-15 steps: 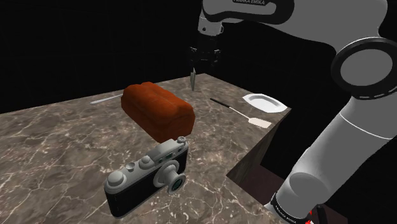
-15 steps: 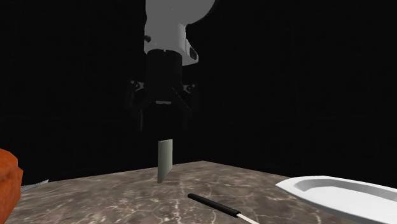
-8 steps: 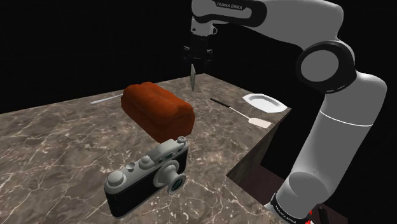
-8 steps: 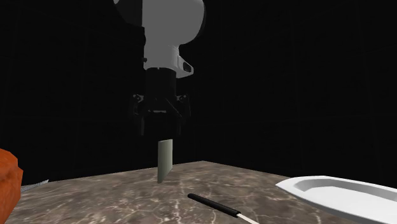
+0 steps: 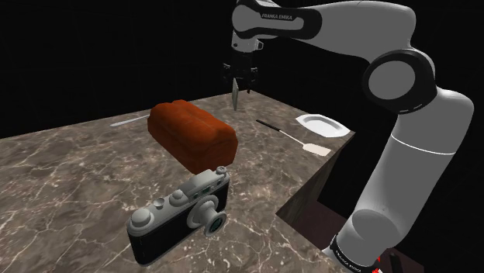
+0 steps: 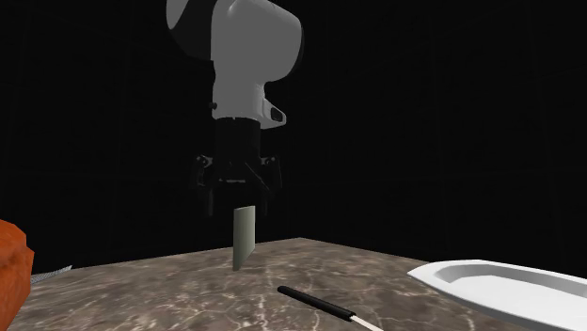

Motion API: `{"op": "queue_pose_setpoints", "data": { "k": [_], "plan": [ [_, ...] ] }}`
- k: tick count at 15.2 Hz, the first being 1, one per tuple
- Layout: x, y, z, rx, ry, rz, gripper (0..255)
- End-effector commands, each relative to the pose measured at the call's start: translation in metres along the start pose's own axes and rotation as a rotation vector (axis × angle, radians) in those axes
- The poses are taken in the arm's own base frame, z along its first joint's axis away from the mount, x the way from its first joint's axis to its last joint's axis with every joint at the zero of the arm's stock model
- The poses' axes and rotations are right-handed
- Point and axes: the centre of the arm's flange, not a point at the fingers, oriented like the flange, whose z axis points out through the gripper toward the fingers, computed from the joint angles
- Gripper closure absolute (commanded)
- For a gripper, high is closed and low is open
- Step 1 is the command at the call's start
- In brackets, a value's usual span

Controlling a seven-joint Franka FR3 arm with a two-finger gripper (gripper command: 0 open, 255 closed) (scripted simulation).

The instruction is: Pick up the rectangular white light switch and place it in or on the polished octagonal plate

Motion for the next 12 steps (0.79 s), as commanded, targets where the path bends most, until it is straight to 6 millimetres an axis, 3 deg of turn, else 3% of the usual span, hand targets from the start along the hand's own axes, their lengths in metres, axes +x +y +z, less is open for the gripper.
{"op": "queue_pose_setpoints", "data": {
  "k": [1,4,5,12],
  "plan": [
    [0.0002,0.0002,0.0004,0.000,0.000,0.000,0],
    [0.0002,0.0001,0.0004,0.000,0.000,0.000,0],
    [0.0002,0.0001,0.0004,0.000,0.000,0.000,255],
    [0.0001,0.0002,0.0005,0.000,0.000,0.000,255]
  ]
}}
